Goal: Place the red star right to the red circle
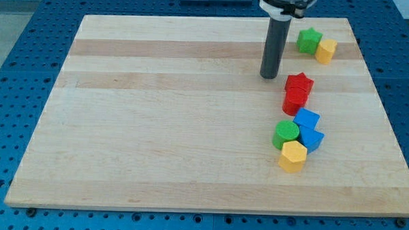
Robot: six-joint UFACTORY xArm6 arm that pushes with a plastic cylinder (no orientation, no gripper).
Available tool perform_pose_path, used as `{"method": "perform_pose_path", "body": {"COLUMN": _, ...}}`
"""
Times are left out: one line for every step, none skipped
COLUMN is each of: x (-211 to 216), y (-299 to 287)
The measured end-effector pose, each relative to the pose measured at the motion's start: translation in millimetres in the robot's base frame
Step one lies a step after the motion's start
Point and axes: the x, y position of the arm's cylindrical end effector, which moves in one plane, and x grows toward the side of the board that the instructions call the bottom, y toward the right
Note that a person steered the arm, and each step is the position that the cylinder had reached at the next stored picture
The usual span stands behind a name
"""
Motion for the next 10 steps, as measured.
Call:
{"method": "perform_pose_path", "body": {"x": 1, "y": 3}}
{"method": "perform_pose_path", "body": {"x": 7, "y": 9}}
{"method": "perform_pose_path", "body": {"x": 9, "y": 10}}
{"method": "perform_pose_path", "body": {"x": 14, "y": 15}}
{"method": "perform_pose_path", "body": {"x": 22, "y": 30}}
{"method": "perform_pose_path", "body": {"x": 32, "y": 46}}
{"method": "perform_pose_path", "body": {"x": 43, "y": 63}}
{"method": "perform_pose_path", "body": {"x": 53, "y": 79}}
{"method": "perform_pose_path", "body": {"x": 61, "y": 93}}
{"method": "perform_pose_path", "body": {"x": 58, "y": 91}}
